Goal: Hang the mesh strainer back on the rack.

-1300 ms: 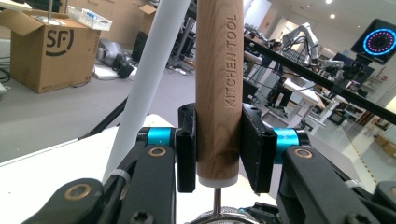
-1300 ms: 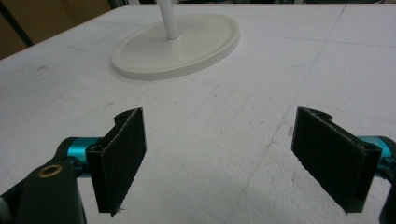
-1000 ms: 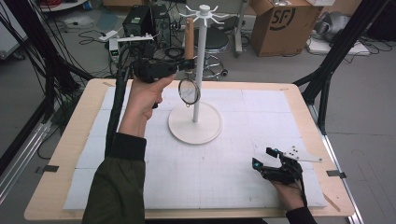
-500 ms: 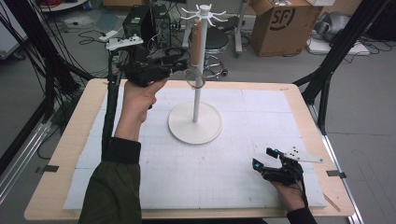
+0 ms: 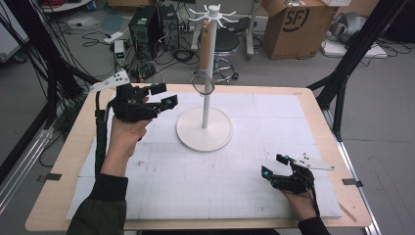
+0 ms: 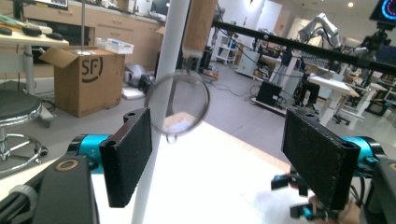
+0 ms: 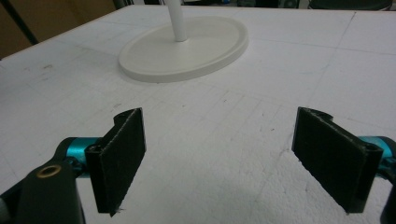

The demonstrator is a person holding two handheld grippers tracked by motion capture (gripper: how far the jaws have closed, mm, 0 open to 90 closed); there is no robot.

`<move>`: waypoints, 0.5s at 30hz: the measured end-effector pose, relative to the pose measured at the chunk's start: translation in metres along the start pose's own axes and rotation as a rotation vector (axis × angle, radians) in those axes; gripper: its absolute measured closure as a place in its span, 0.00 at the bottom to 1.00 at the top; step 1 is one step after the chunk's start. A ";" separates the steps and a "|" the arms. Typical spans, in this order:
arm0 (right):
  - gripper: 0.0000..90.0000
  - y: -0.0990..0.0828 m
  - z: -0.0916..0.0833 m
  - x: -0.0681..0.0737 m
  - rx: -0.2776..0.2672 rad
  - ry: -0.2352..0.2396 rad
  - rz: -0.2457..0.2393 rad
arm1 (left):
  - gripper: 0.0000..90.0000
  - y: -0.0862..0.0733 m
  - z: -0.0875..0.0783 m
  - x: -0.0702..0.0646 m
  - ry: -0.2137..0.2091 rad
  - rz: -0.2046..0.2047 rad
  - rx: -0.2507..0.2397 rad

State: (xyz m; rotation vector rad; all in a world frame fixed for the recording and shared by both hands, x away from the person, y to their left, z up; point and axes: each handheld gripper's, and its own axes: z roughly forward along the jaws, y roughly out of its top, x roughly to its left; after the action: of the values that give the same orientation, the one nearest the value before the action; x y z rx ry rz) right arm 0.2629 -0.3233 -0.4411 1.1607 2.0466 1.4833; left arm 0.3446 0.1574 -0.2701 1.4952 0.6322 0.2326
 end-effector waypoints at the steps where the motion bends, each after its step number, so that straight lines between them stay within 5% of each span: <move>1: 0.19 0.000 0.001 0.000 0.000 0.000 0.000 | 0.28 -0.003 -0.002 0.000 0.003 0.001 0.004; 4: 0.19 0.000 0.001 -0.001 0.006 -0.001 0.004 | 0.28 -0.012 -0.007 -0.002 -0.018 -0.011 -0.007; 8: 0.19 0.000 0.001 -0.001 0.003 -0.005 0.005 | 0.28 -0.027 -0.013 -0.010 -0.047 0.035 -0.011; 15: 0.19 0.000 0.001 0.000 0.001 -0.004 0.007 | 0.28 -0.048 -0.024 -0.014 -0.049 0.046 -0.031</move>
State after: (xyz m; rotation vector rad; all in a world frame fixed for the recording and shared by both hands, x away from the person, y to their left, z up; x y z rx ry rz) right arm 0.2637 -0.3230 -0.4420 1.1707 2.0431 1.4825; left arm 0.3089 0.1666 -0.3120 1.4826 0.5530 0.2391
